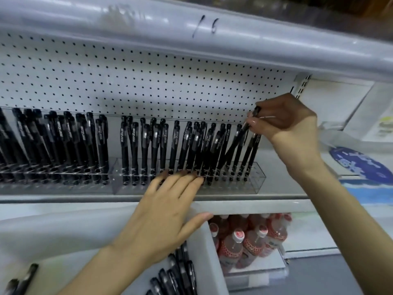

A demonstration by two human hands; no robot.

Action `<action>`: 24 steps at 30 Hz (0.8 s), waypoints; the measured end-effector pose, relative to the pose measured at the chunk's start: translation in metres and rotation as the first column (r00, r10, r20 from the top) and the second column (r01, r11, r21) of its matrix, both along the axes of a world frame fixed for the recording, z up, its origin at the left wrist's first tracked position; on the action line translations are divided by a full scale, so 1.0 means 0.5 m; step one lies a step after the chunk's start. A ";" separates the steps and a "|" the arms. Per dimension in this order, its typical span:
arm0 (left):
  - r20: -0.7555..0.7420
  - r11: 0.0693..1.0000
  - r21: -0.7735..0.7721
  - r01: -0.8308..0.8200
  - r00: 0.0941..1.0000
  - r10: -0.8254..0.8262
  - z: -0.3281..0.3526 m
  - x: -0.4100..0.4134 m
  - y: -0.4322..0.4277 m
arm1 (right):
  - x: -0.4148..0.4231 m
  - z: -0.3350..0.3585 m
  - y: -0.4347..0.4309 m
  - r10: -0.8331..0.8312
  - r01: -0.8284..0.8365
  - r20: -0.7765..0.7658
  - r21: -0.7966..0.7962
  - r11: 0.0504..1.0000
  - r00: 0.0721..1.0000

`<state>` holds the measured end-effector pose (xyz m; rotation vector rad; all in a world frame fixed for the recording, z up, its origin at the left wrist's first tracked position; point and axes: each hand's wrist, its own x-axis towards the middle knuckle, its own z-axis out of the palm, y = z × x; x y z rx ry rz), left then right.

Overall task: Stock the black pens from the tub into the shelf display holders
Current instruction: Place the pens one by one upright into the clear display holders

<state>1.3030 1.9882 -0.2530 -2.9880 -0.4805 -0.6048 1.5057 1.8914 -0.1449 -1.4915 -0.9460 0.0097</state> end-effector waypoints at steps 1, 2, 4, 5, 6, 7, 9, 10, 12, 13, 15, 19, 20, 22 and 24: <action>0.001 1.000 0.003 0.002 1.000 -0.002 0.000 0.000 0.000 | 0.001 0.001 0.000 0.001 -0.001 0.010 -0.008 1.000 1.000; 0.003 1.000 0.003 0.002 1.000 -0.002 -0.001 0.001 0.001 | 0.002 0.002 0.000 0.003 -0.002 0.021 -0.017 1.000 1.000; 0.015 1.000 0.001 -0.003 1.000 0.003 -0.003 0.001 0.002 | 0.003 0.004 -0.002 -0.001 0.002 0.031 -0.027 1.000 1.000; 0.017 1.000 -0.002 -0.004 1.000 0.004 -0.004 0.001 0.002 | 0.004 0.005 -0.002 -0.005 0.006 0.035 -0.027 1.000 0.999; 0.017 1.000 -0.005 -0.003 1.000 0.003 -0.005 0.002 0.002 | 0.005 0.004 -0.002 -0.009 0.010 0.039 -0.027 1.000 0.999; 0.018 1.000 -0.005 -0.002 1.000 0.002 -0.006 0.002 0.003 | 0.004 0.003 -0.001 -0.010 0.011 0.041 -0.025 1.000 0.999; 0.019 1.000 -0.007 -0.003 1.000 0.003 -0.005 0.002 0.003 | 0.003 -0.002 0.001 0.002 -0.001 0.043 -0.030 1.000 0.999; 0.020 1.000 -0.007 -0.001 1.000 0.001 -0.005 0.002 0.003 | 0.002 -0.007 0.003 0.013 -0.011 0.051 -0.046 0.999 0.999; 0.024 1.000 -0.001 0.004 1.000 -0.004 -0.006 0.003 0.003 | 0.000 -0.019 0.004 0.050 -0.042 0.073 -0.114 0.993 0.996; 0.023 1.000 0.005 0.002 1.000 -0.002 -0.007 0.002 0.003 | -0.001 -0.026 0.005 0.065 -0.050 0.094 -0.158 0.986 0.993; 0.021 1.000 0.012 -0.004 1.000 0.004 -0.009 0.001 0.002 | -0.002 -0.038 0.005 0.069 -0.030 0.163 -0.235 0.972 0.984; 0.023 1.000 0.007 -0.002 1.000 0.002 -0.010 0.001 0.003 | -0.001 -0.045 0.009 0.056 0.023 0.260 -0.292 0.956 0.964; 0.023 1.000 0.007 -0.002 1.000 0.002 -0.010 0.001 0.003 | 0.000 -0.045 0.010 0.052 0.033 0.277 -0.294 0.955 0.960; 0.024 1.000 0.001 0.001 1.000 -0.001 -0.008 0.003 0.004 | 0.001 -0.045 0.011 0.049 0.048 0.306 -0.300 0.953 0.951; 0.025 1.000 -0.006 0.004 1.000 -0.004 -0.005 0.003 0.003 | -0.001 -0.044 0.010 0.059 0.049 0.325 -0.314 0.948 0.944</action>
